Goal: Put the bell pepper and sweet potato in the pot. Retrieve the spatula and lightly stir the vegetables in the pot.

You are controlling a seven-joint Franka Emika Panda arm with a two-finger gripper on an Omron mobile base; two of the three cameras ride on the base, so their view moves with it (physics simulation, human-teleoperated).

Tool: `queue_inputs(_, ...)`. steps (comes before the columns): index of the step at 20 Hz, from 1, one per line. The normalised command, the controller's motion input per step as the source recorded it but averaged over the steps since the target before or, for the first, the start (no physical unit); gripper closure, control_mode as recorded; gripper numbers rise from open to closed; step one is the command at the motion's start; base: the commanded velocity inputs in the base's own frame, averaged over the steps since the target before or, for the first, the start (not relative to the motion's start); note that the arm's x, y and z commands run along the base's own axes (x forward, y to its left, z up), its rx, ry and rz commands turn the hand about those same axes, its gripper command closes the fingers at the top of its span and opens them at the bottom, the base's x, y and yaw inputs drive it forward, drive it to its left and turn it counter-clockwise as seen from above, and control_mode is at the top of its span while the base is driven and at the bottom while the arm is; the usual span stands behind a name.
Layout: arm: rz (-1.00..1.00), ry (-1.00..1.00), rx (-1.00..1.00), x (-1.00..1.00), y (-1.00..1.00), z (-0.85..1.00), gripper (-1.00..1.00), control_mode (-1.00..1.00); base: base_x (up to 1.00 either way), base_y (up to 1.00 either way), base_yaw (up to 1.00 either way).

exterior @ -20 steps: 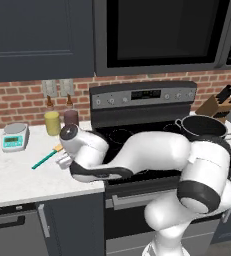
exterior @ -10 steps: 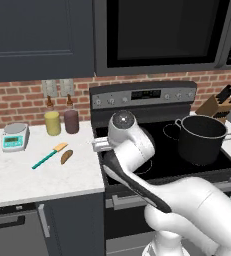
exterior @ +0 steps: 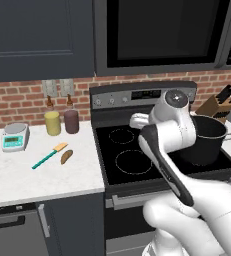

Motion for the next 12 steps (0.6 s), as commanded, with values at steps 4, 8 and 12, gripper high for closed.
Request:
queue_inputs(4, -0.16, 0.0, 0.0, 0.0, -1.0, 0.22, 1.0, -1.0, 0.0, 0.0, 0.0)
queue_inputs(8, -0.14, 0.0, 0.0, 0.0, -1.0, 0.03, 1.0, -1.0, 0.0, 0.0, 0.0)
queue_inputs(12, -0.1, 0.0, 0.0, 0.0, -1.0, 0.0, 1.0, -1.0, 0.0, 0.0, 0.0)
